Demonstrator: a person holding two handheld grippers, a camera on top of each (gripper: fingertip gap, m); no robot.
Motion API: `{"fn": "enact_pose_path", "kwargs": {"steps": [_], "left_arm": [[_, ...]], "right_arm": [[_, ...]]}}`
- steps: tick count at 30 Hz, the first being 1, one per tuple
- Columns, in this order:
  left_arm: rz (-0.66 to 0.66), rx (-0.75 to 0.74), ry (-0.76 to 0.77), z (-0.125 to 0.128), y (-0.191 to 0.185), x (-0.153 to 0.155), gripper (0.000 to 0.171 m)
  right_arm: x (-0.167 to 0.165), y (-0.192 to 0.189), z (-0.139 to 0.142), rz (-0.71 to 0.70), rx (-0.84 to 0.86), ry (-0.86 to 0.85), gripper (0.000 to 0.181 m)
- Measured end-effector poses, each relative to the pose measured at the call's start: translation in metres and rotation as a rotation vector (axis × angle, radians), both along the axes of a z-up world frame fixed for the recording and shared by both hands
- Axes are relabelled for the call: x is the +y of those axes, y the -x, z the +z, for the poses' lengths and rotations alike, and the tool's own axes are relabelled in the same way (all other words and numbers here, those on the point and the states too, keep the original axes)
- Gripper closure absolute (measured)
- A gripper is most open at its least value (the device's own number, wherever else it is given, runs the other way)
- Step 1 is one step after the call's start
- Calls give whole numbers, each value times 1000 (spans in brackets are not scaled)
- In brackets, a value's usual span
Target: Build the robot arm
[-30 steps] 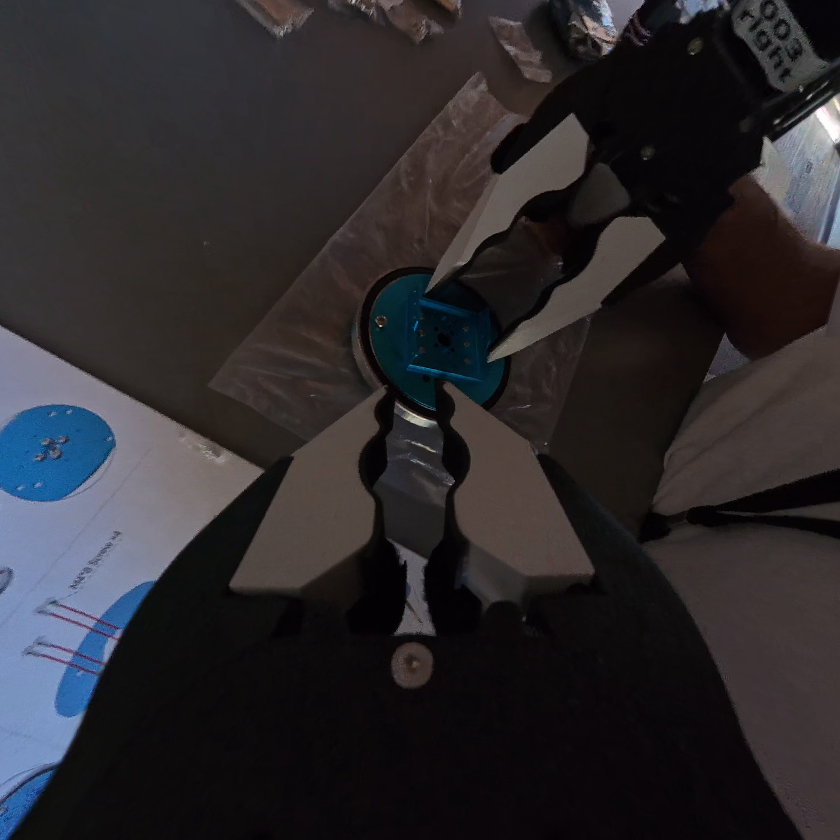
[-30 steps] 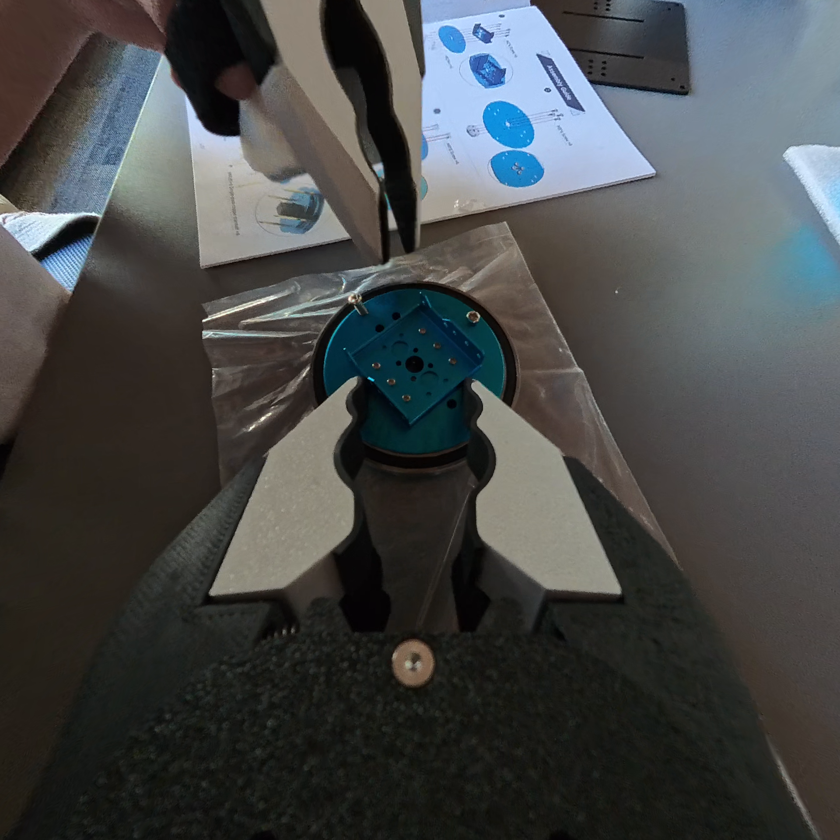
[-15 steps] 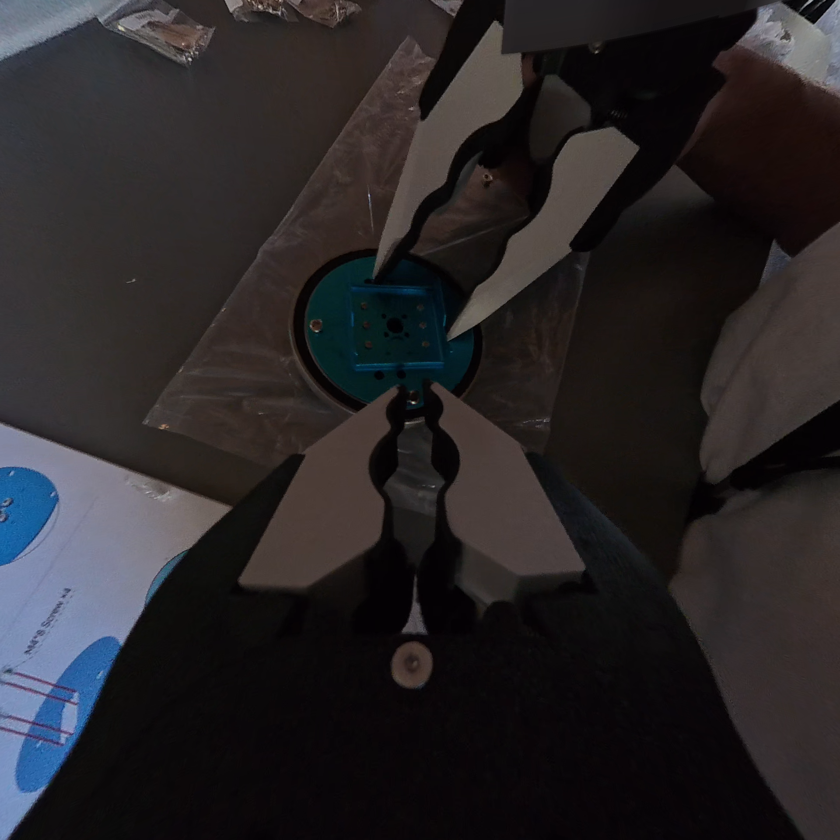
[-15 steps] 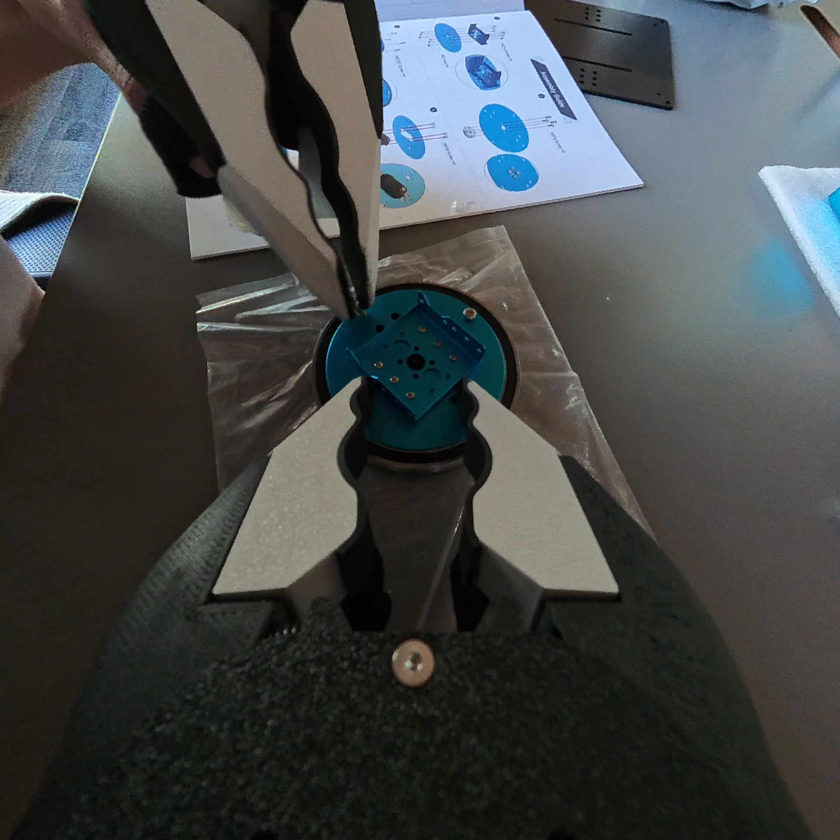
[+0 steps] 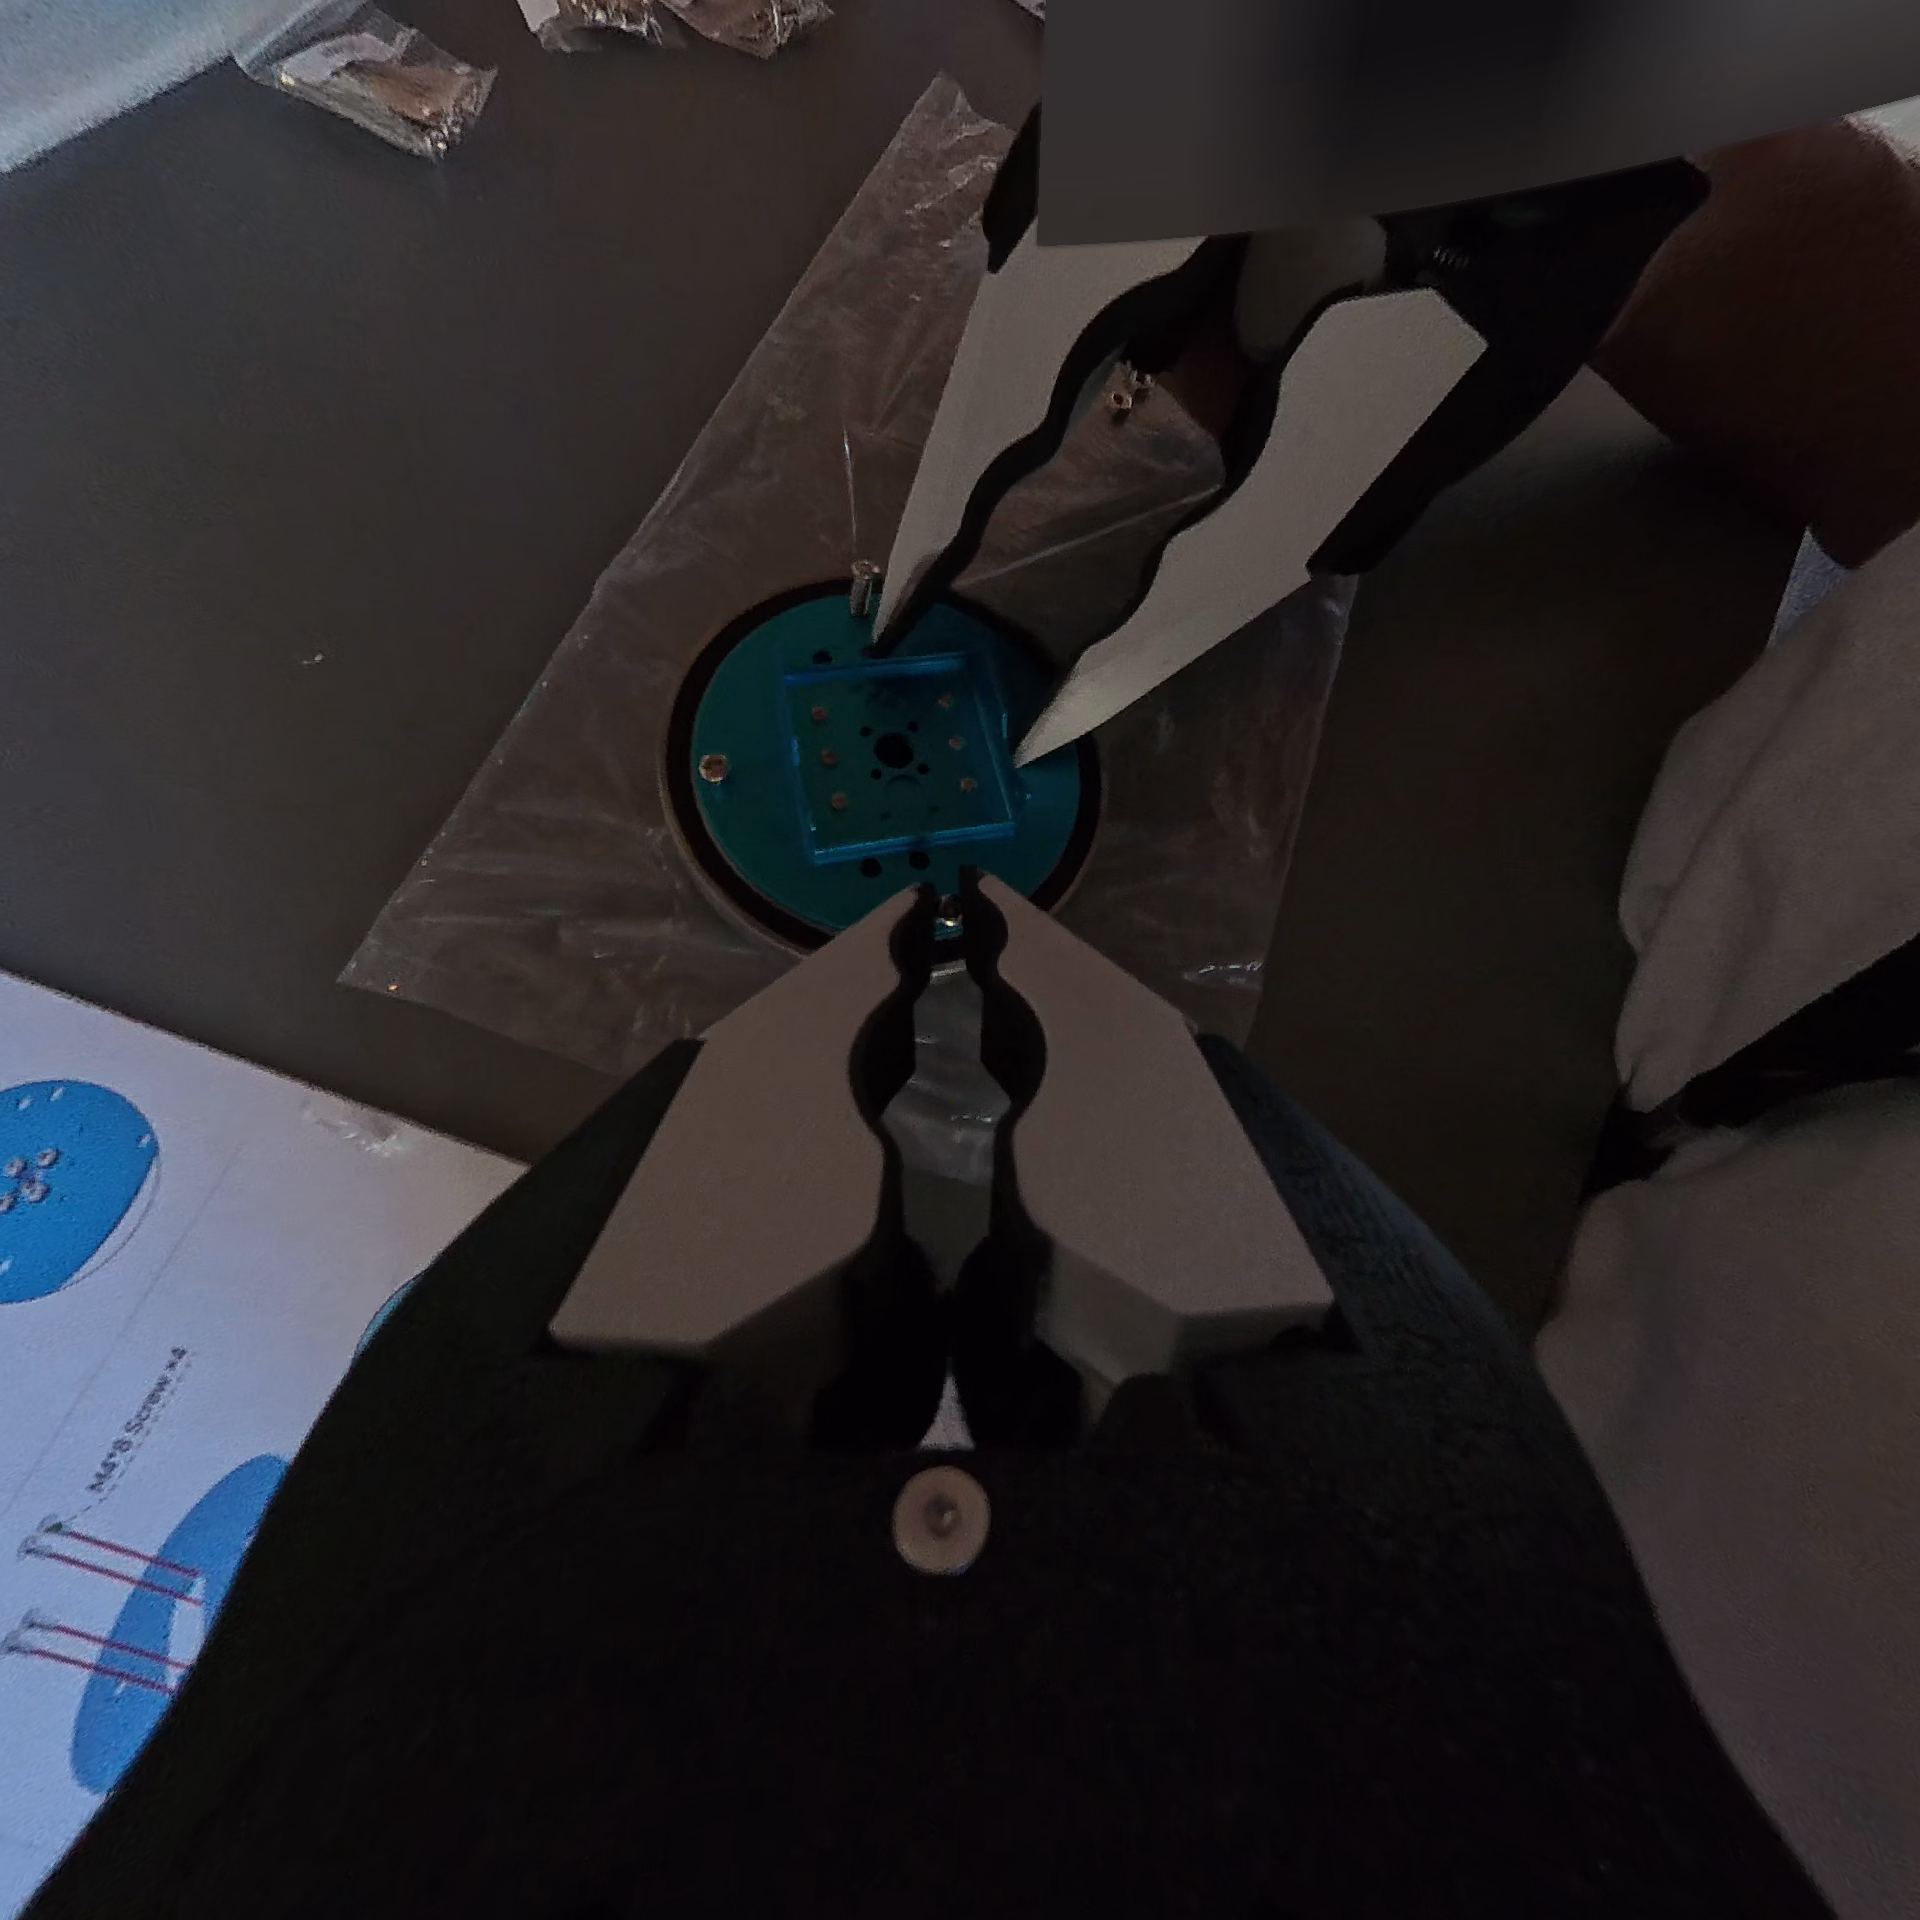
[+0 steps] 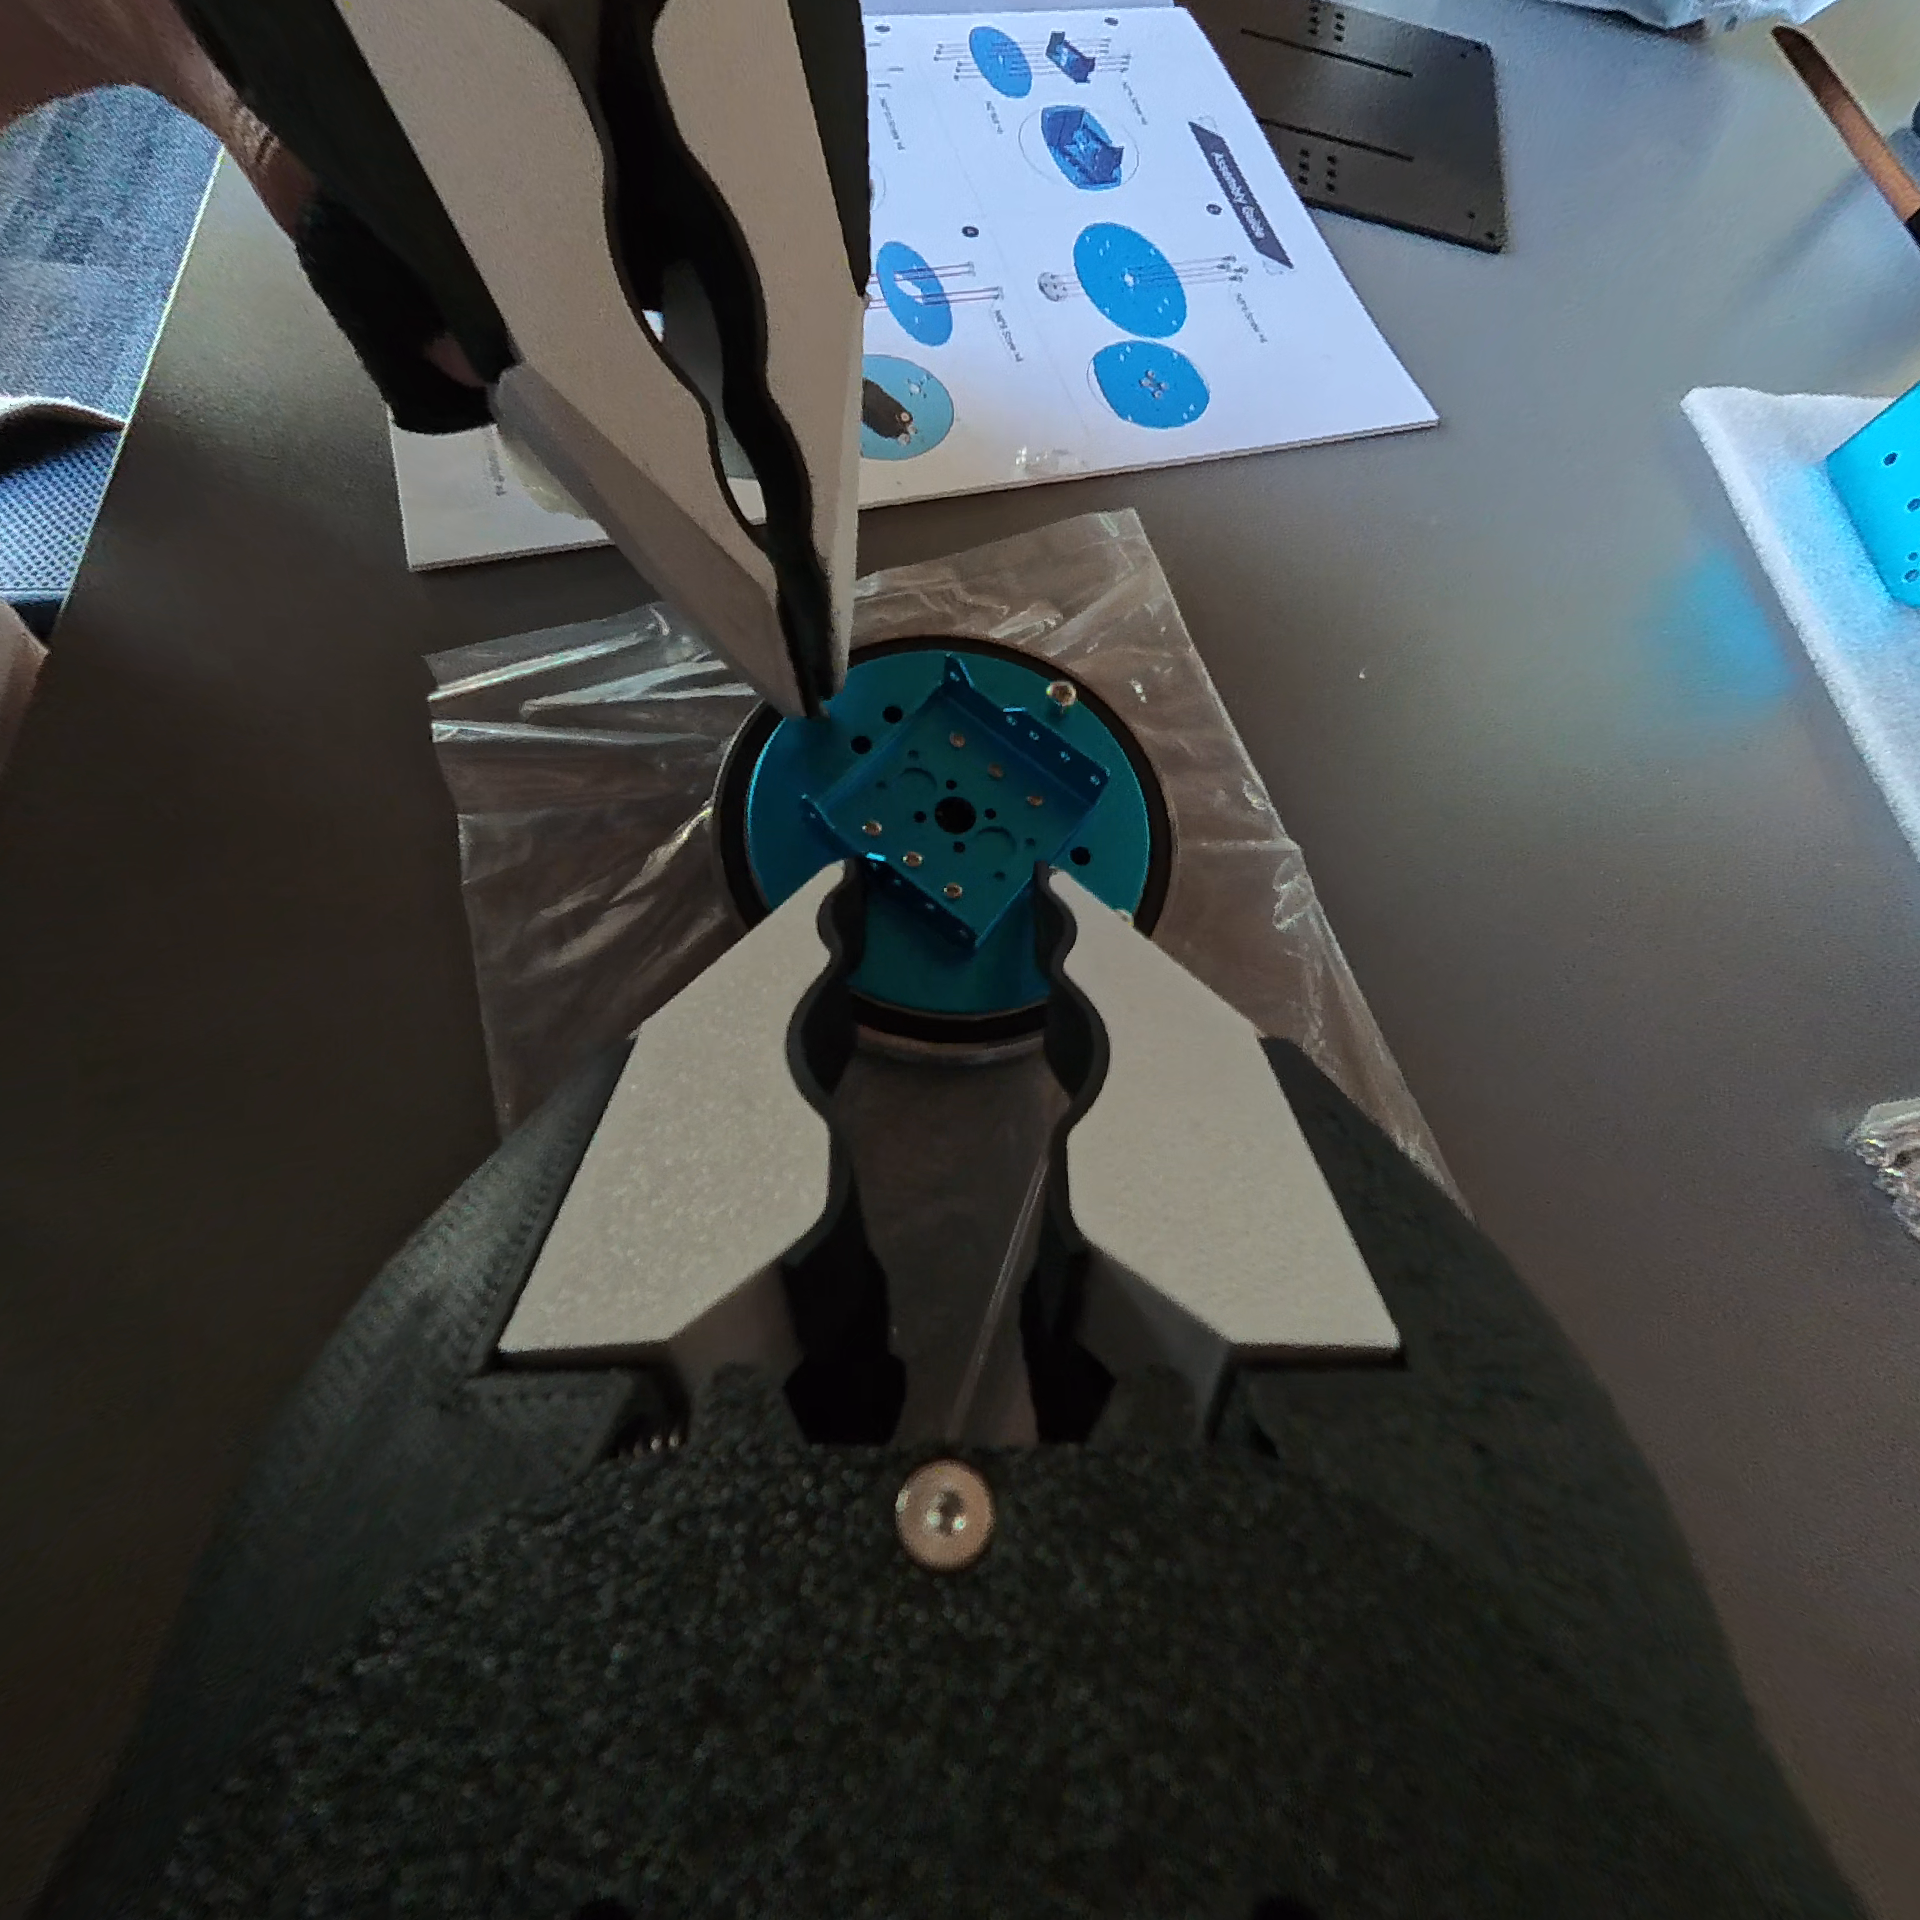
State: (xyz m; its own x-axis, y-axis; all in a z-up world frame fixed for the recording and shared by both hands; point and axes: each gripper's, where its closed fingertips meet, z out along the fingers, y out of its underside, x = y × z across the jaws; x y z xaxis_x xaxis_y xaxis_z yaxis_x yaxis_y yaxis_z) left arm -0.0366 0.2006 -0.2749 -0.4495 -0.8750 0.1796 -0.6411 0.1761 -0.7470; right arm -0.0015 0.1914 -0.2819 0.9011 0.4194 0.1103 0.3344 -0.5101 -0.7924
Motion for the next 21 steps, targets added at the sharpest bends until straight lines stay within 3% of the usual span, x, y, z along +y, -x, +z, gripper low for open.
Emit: {"fn": "enact_pose_path", "kwargs": {"steps": [16,21], "left_arm": [[59,-21,-7,5,2,12,171],[175,26,138,6,1,29,152]], "right_arm": [[-1,-2,-2,-19,43,13,149],[0,-1,0,-22,61,12,149]]}}
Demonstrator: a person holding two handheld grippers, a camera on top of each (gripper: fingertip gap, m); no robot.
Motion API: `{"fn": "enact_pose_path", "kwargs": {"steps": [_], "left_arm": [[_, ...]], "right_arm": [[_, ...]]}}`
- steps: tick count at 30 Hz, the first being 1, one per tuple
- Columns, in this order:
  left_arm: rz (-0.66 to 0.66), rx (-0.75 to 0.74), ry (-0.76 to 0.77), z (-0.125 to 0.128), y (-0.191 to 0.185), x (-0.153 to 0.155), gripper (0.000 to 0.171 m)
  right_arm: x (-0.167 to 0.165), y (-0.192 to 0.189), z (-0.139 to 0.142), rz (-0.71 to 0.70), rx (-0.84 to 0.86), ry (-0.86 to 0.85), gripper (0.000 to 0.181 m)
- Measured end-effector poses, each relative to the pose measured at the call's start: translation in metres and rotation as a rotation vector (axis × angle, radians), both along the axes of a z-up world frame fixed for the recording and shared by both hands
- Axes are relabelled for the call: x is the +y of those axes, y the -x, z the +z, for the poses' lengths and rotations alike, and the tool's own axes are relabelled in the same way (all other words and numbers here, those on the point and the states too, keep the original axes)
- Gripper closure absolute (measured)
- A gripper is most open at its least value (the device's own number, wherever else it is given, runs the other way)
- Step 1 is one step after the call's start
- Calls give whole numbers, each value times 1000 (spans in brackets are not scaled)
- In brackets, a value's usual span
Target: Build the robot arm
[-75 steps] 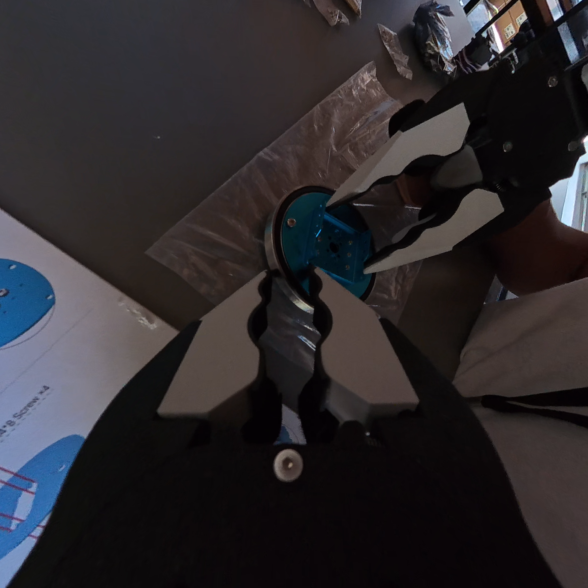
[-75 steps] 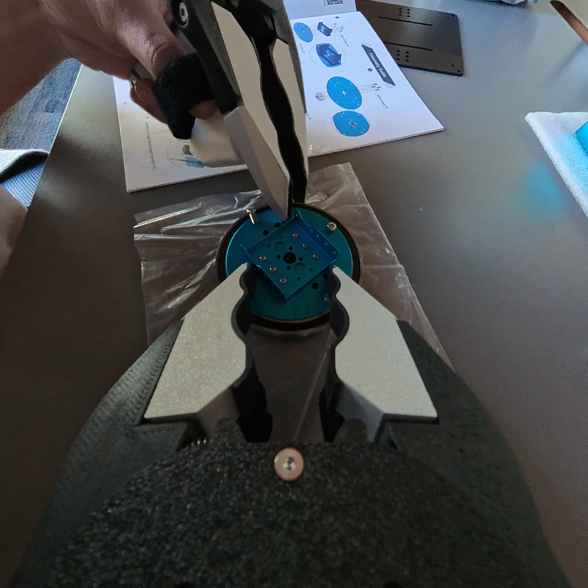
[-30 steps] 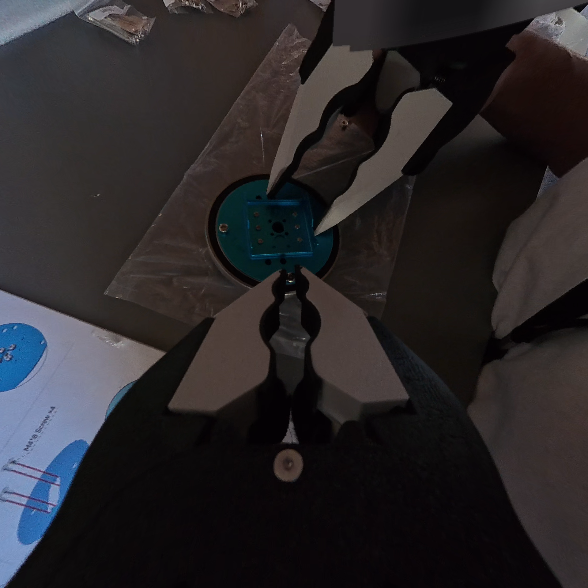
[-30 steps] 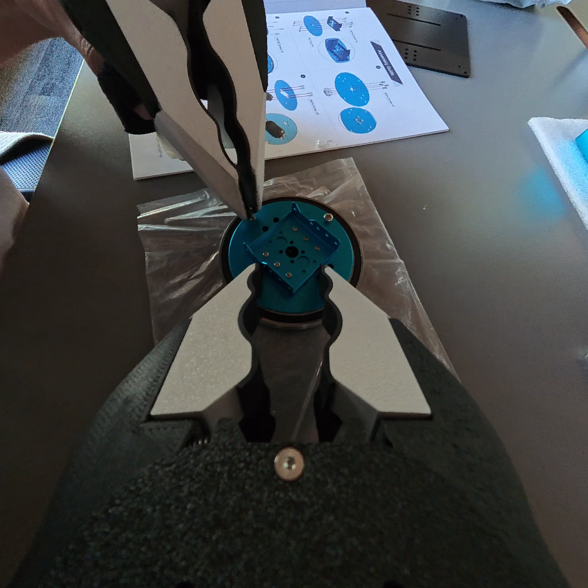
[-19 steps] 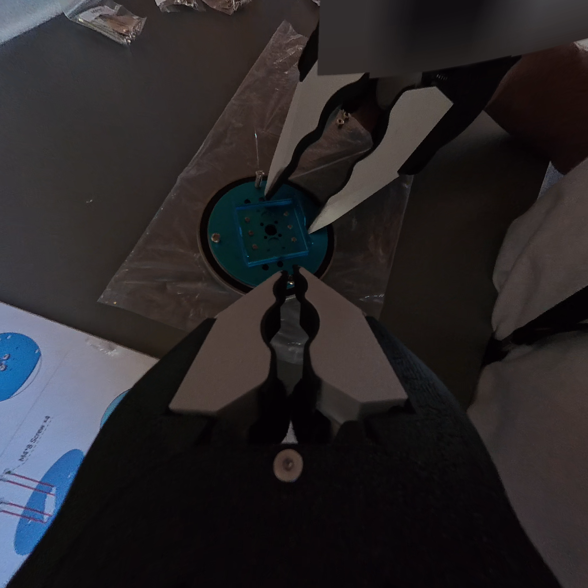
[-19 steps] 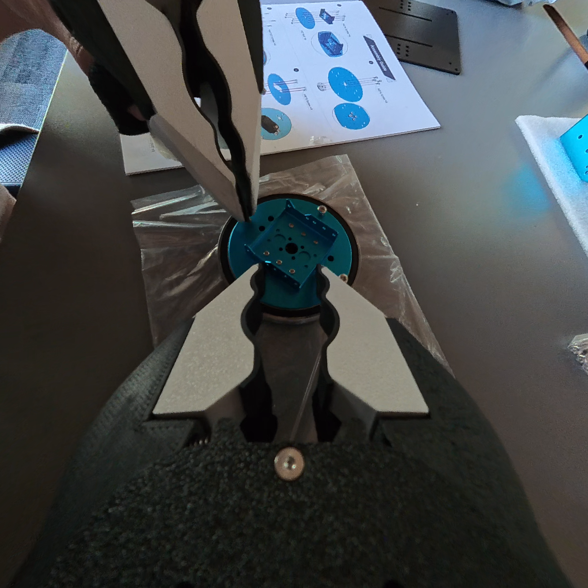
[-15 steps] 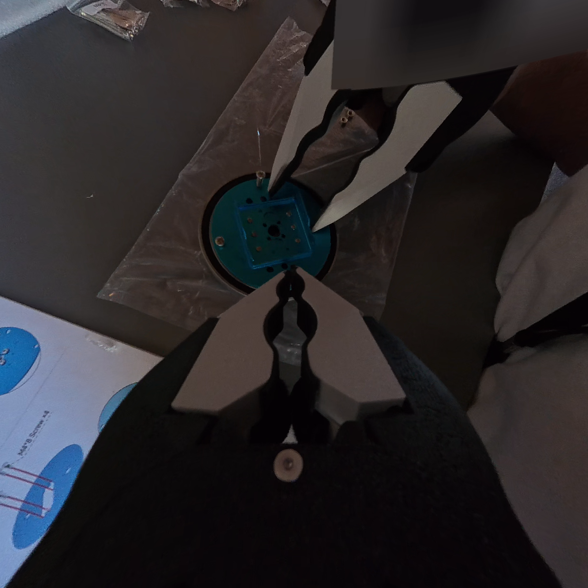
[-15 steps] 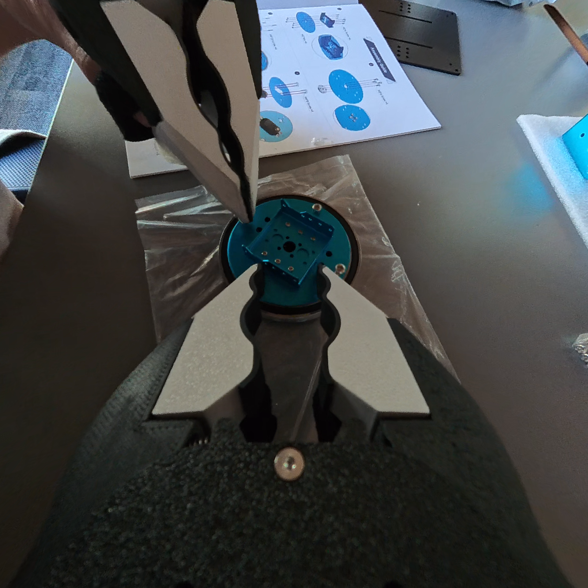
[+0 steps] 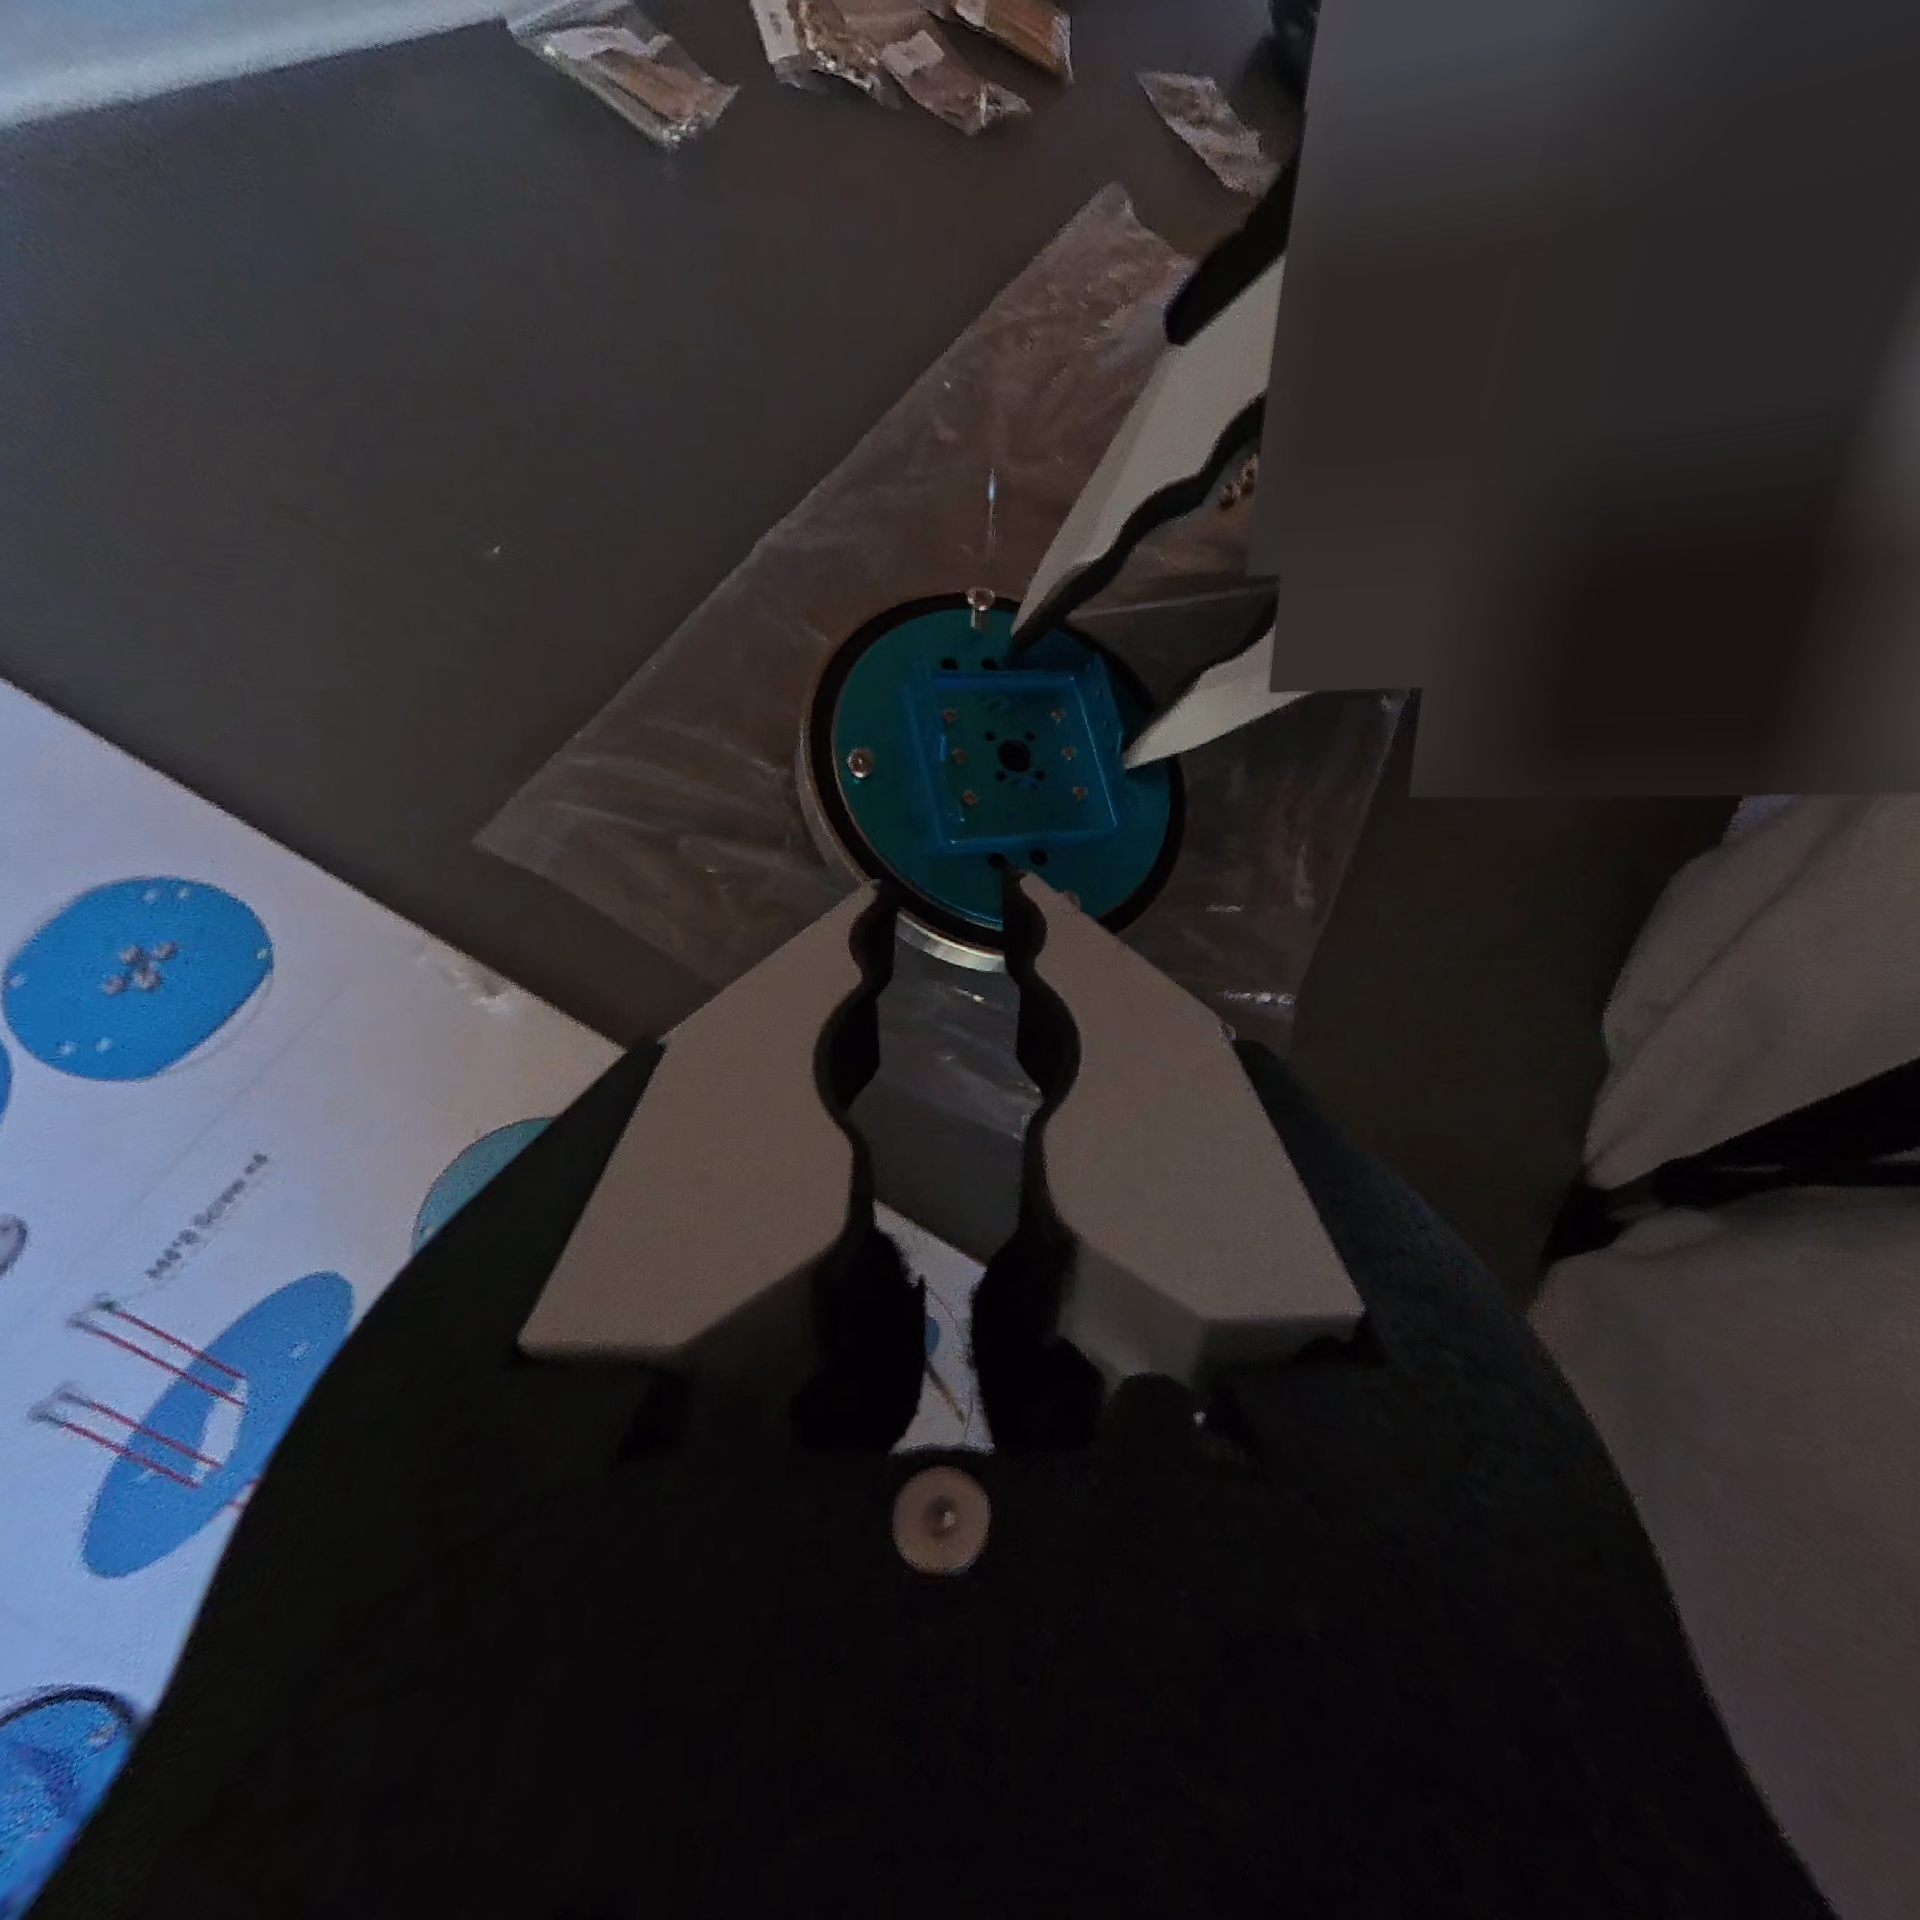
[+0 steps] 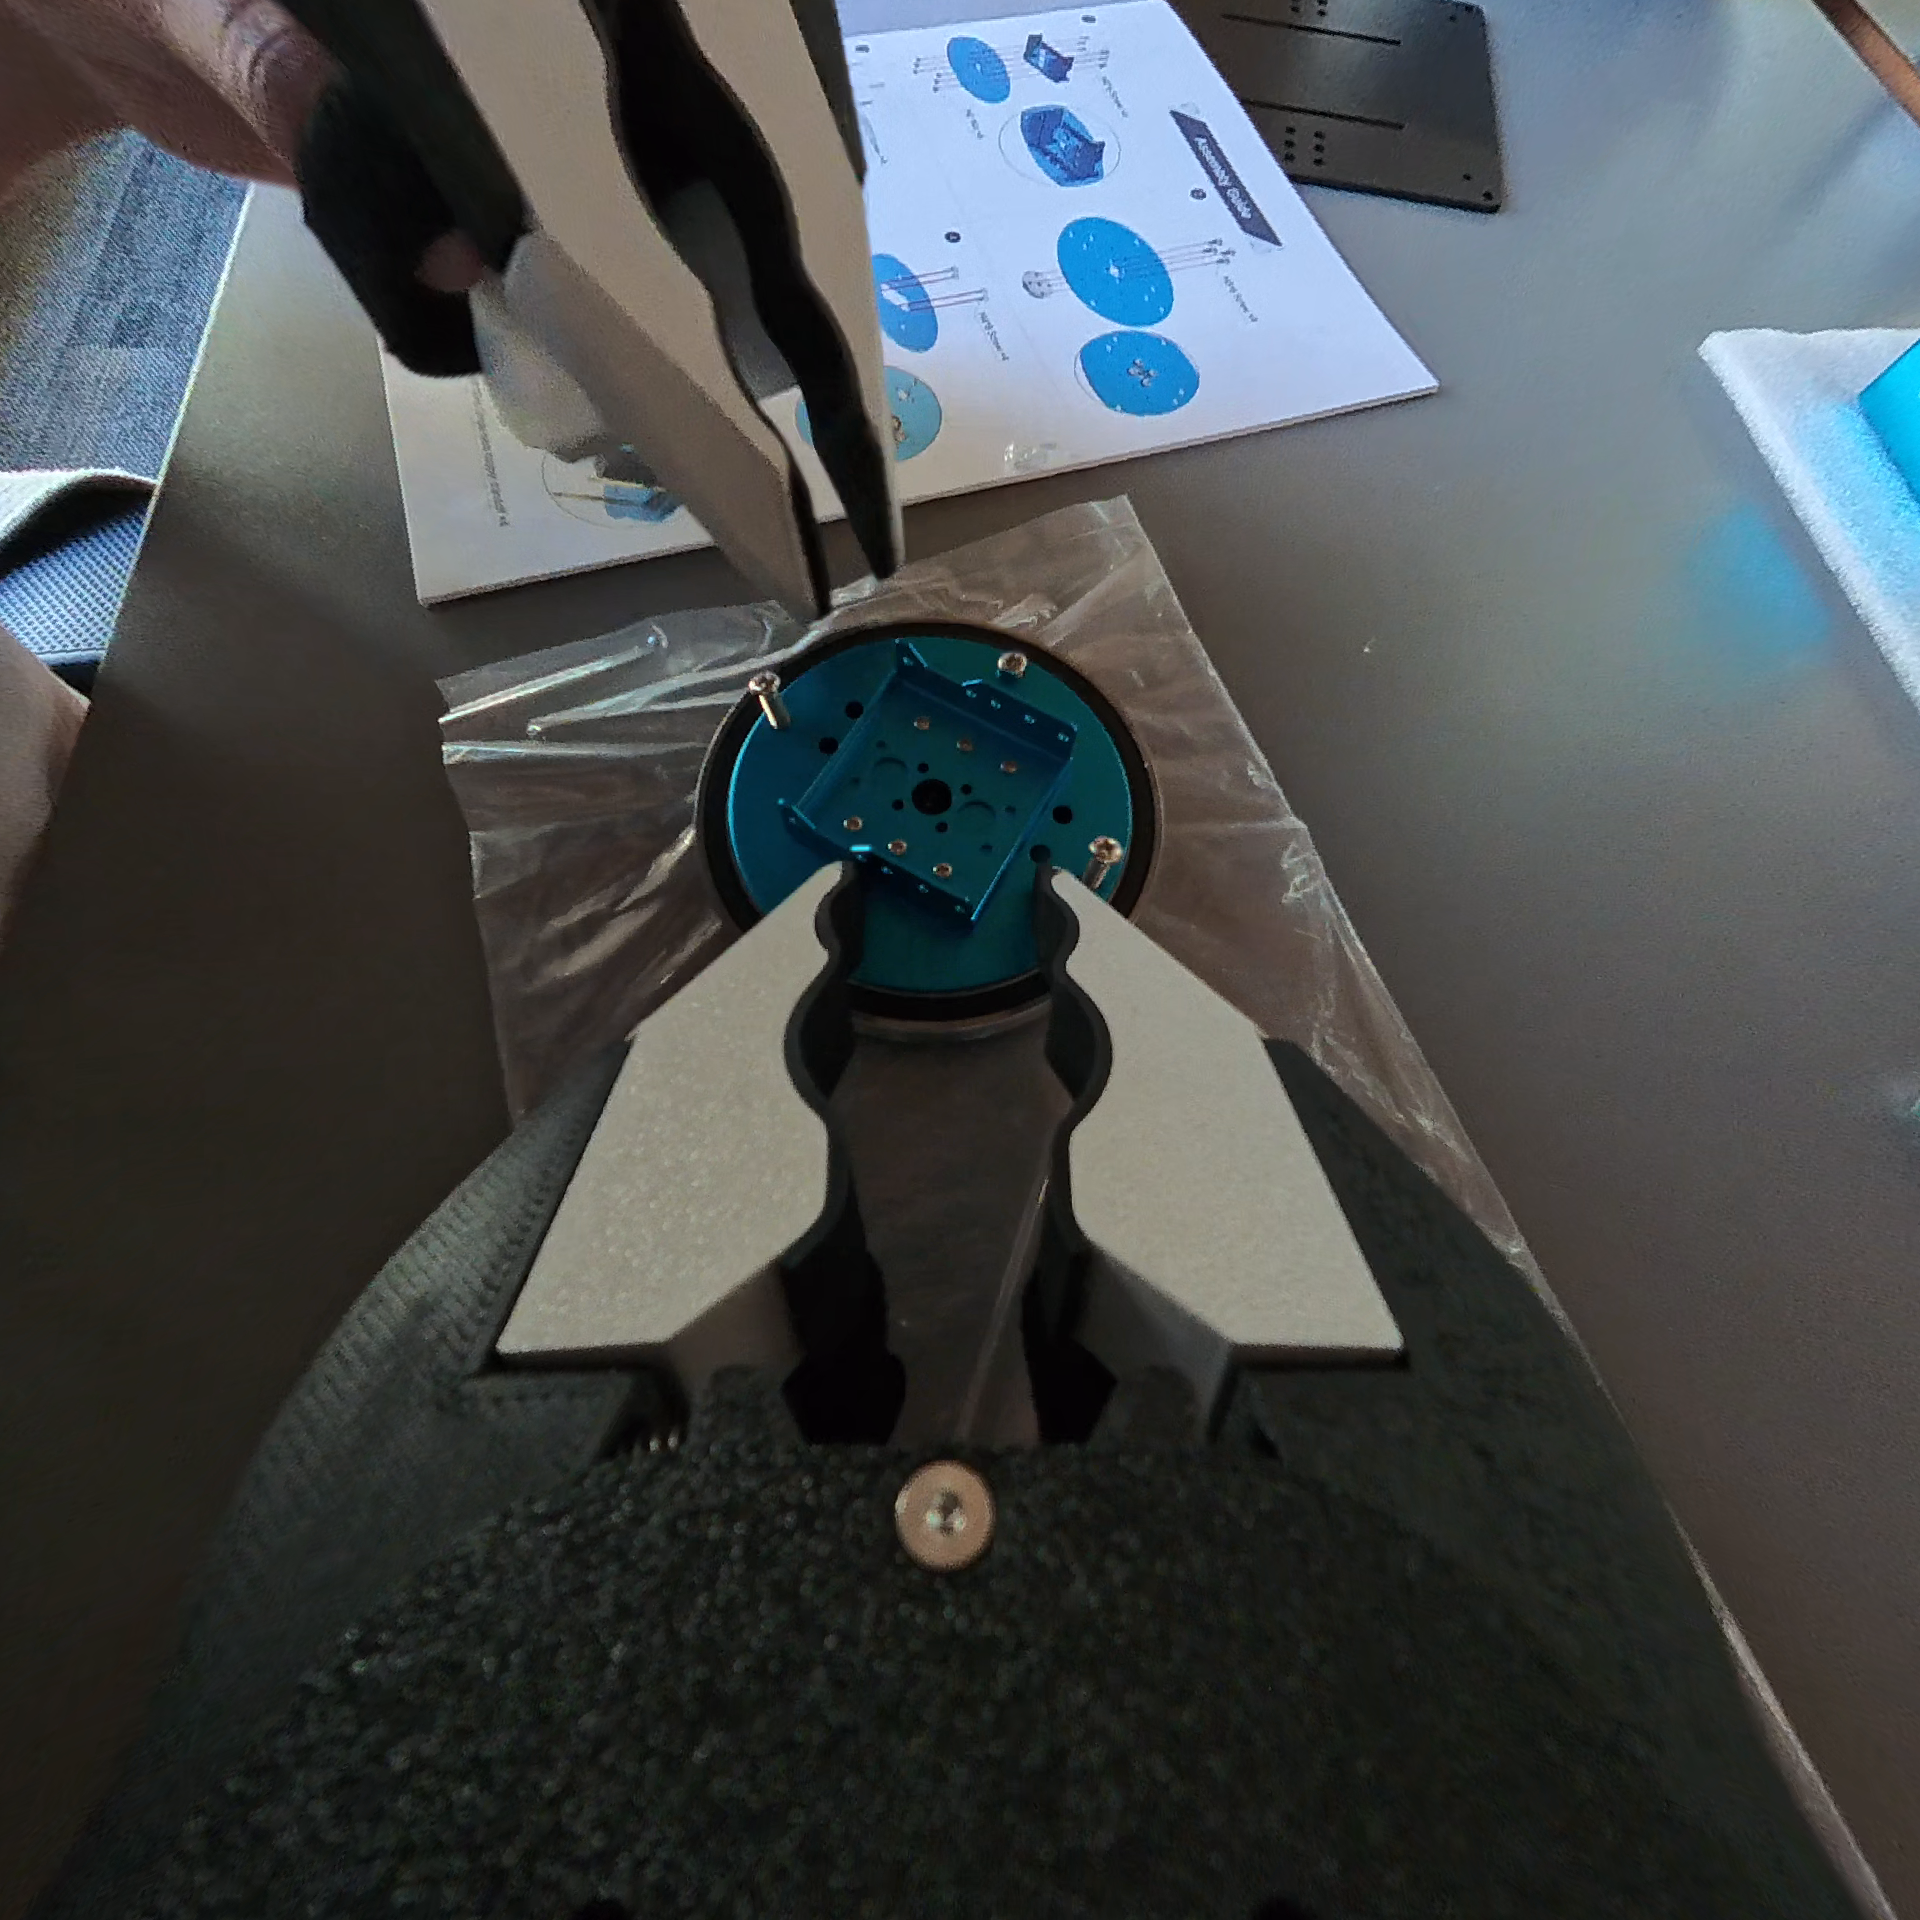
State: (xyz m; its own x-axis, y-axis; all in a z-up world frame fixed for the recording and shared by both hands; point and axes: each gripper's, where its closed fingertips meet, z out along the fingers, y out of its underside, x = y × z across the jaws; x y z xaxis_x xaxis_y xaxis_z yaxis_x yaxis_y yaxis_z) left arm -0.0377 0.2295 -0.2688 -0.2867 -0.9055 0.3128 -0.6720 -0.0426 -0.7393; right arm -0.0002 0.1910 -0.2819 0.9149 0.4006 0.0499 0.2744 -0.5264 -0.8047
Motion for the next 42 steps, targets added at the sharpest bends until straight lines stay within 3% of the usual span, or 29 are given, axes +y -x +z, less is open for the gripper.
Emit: {"fn": "enact_pose_path", "kwargs": {"steps": [4,6,9,13,16,18,22,29,33,42], "left_arm": [[93,20,298,7,-5,3,142],[100,31,333,5,-6,2,139],[72,52,235,-4,-4,0,133],[-26,44,164,-7,0,-8,106],[-96,16,-51,-17,5,-3,75],[-183,5,-182,-24,9,-6,68],[-312,-20,-283,-28,5,-9,68],[-500,-40,-318,-33,-3,-14,75],[-524,-64,-330,-32,-7,-14,92],[-531,-96,-355,-30,-9,-16,95]], "right_arm": [[-5,-1,19,9,115,-48,136],[-13,1,22,42,188,-36,107],[-13,-10,2,6,19,-8,93],[-6,-2,-11,17,-4,101,84],[-3,-2,-16,24,-21,142,81],[-3,4,-12,50,-12,105,90],[-4,5,-9,80,-3,96,83],[-7,3,-19,122,-10,115,93],[-3,2,-19,106,-55,88,93],[-4,3,-18,105,-61,118,95]]}}
